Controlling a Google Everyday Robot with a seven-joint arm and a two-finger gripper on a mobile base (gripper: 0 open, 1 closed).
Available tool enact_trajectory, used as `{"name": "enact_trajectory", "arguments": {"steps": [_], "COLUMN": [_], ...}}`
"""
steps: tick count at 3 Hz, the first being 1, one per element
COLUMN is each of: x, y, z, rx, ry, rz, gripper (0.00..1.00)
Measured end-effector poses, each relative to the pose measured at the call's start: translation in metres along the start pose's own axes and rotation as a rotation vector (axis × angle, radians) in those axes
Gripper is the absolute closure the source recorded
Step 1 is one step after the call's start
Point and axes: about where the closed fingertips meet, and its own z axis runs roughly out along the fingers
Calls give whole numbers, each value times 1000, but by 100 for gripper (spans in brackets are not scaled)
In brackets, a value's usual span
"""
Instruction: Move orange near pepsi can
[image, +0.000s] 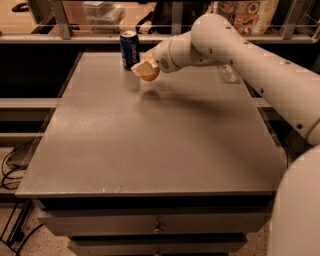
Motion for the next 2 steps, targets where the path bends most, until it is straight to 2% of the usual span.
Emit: {"name": "enact_trajectory", "arguments": {"steps": [1,2], "x": [2,3], "y": [-11,-20], "z": [31,48], "rx": [5,22], "ry": [8,-14], "rz": [37,106], "gripper": [100,82]}}
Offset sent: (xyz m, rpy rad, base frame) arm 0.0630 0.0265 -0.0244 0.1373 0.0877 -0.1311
